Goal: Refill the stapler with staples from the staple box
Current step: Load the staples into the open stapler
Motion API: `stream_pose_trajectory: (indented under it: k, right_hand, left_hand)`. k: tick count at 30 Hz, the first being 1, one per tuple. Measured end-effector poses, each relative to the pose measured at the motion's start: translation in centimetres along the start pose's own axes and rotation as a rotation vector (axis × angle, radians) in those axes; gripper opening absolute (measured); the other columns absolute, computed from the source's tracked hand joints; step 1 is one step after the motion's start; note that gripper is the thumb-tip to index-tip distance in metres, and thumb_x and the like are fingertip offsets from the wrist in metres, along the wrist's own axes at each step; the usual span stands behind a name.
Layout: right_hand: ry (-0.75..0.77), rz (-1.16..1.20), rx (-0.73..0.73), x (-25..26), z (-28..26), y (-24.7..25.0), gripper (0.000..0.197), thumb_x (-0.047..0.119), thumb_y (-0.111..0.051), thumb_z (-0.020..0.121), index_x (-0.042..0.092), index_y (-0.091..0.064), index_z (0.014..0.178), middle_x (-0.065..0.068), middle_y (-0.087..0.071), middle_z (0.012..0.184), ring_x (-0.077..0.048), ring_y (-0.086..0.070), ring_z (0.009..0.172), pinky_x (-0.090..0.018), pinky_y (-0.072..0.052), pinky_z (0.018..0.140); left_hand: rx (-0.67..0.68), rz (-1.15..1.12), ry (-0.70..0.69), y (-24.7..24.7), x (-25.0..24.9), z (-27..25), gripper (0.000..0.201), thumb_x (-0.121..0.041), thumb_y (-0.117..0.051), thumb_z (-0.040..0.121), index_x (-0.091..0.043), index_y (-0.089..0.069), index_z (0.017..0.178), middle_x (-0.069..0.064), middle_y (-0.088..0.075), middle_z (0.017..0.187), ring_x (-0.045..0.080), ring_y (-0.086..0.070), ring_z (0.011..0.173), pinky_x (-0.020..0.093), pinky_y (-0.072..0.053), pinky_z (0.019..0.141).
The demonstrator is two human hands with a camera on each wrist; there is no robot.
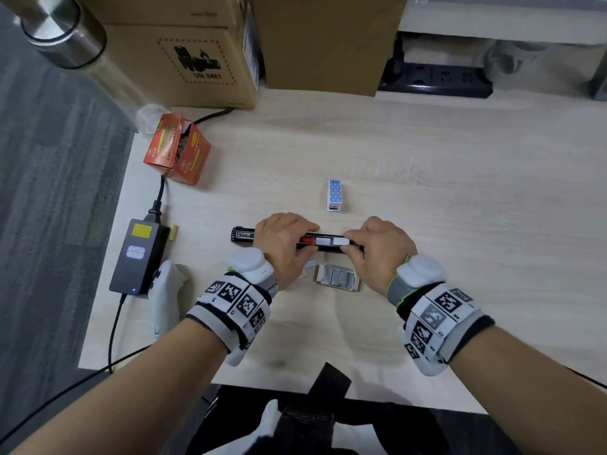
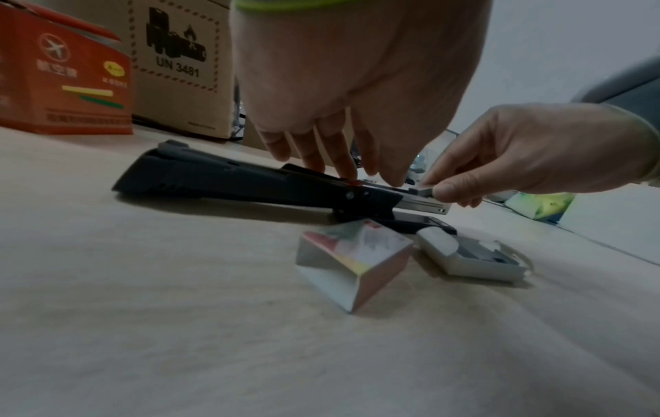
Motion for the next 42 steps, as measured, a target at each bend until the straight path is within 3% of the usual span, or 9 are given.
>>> stream_pose_trajectory:
  k: [3,10,14,22,27,30,34,38,42]
  right_hand:
    - [0.002,-0.046,0.014,0.0,0.0,0.0,0.012,0.024,-0.066,0.081,0.016,-0.07,0.088,-0.008,-0.059,0.083,-0.033,-0.055,0.075,-0.034,-0.044,0.066]
    - [-0.039,-0.005,0.072,-0.1,0.3,-0.1,0.026,0.028,-0.067,0.081,0.016,-0.064,0.103,-0.009,-0.059,0.093,-0.033,-0.055,0.087,-0.036,-0.044,0.076]
    - [-0.037,0.081,-0.029,-0.5,-0.5,0.4,0.012,0.021,-0.072,0.076,0.015,-0.065,0.083,-0.006,-0.058,0.081,-0.03,-0.057,0.074,-0.032,-0.044,0.066]
    - [-0.029,0.057,0.026,-0.4,-0.7,-0.8,0.015,0.022,-0.071,0.078,0.012,-0.069,0.089,-0.01,-0.06,0.083,-0.034,-0.058,0.073,-0.034,-0.045,0.068]
    - [-0.046,0.124,-0.045,-1.2,-1.2,0.0,0.006,0.021,-0.068,0.079,0.017,-0.065,0.083,-0.003,-0.06,0.078,-0.028,-0.059,0.071,-0.032,-0.046,0.067]
    - [-0.052,0.162,-0.068,-1.7,-1.8,0.2,0.003,0.02,-0.066,0.08,0.019,-0.064,0.082,0.0,-0.059,0.077,-0.024,-0.058,0.07,-0.032,-0.048,0.065]
    - [-0.061,0.203,-0.087,-2.3,-2.6,0.2,0.002,0.019,-0.066,0.08,0.02,-0.065,0.081,0.003,-0.059,0.077,-0.017,-0.058,0.068,-0.033,-0.05,0.064]
    - [-0.043,0.212,-0.035,-2.5,-3.4,-0.5,0.003,0.018,-0.067,0.079,0.02,-0.065,0.081,0.004,-0.059,0.078,-0.008,-0.05,0.064,-0.033,-0.051,0.061]
    - [0.003,0.22,0.009,-1.9,-4.2,-1.3,0.005,0.019,-0.067,0.078,0.022,-0.066,0.082,0.003,-0.061,0.08,-0.017,-0.059,0.067,-0.034,-0.052,0.06]
  left_hand:
    - [0.027,0.01,0.015,-0.6,-0.4,0.1,0.031,-0.024,-0.07,0.079,-0.021,-0.066,0.11,-0.001,-0.065,0.107,0.026,-0.054,0.106,0.036,-0.031,0.092]
    - [0.079,0.039,0.042,-1.3,-0.1,0.0,0.033,-0.026,-0.068,0.08,-0.026,-0.063,0.112,-0.001,-0.064,0.107,0.026,-0.051,0.108,0.035,-0.029,0.09]
    - [0.1,0.024,0.045,-1.3,0.2,0.1,0.031,-0.024,-0.066,0.083,-0.026,-0.063,0.113,-0.002,-0.063,0.109,0.024,-0.049,0.111,0.032,-0.025,0.092]
    - [0.073,0.006,0.037,-1.2,0.2,0.4,0.029,-0.02,-0.067,0.081,-0.025,-0.065,0.109,-0.002,-0.064,0.104,0.025,-0.052,0.106,0.035,-0.031,0.092]
    - [-0.082,0.063,-0.021,0.7,-0.1,-0.5,0.017,-0.022,-0.067,0.08,-0.017,-0.063,0.096,0.003,-0.062,0.093,0.026,-0.053,0.084,0.032,-0.033,0.074]
    - [-0.04,0.135,-0.085,0.4,-0.4,-1.6,0.01,-0.027,-0.061,0.08,-0.018,-0.065,0.083,0.001,-0.063,0.08,0.027,-0.054,0.072,0.032,-0.034,0.066]
    - [0.096,0.283,-0.093,-1.6,-0.3,-3.0,0.019,-0.031,-0.071,0.071,-0.02,-0.069,0.087,0.001,-0.067,0.084,0.03,-0.058,0.078,0.035,-0.04,0.069]
    - [0.104,0.316,-0.054,-1.8,-0.7,-3.4,0.025,-0.027,-0.075,0.068,-0.019,-0.068,0.09,0.002,-0.066,0.087,0.031,-0.057,0.081,0.037,-0.042,0.07]
    - [0.076,0.32,-0.034,-1.4,-1.1,-3.7,0.03,-0.026,-0.074,0.067,-0.017,-0.065,0.095,0.004,-0.065,0.09,0.032,-0.057,0.084,0.038,-0.042,0.072]
Point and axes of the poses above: each hand's wrist, its own z-axis towards the middle knuckle, its own y-axis out of the back of the hand, x = y × z, the point moved 7 cm from there along z, towards the middle knuckle
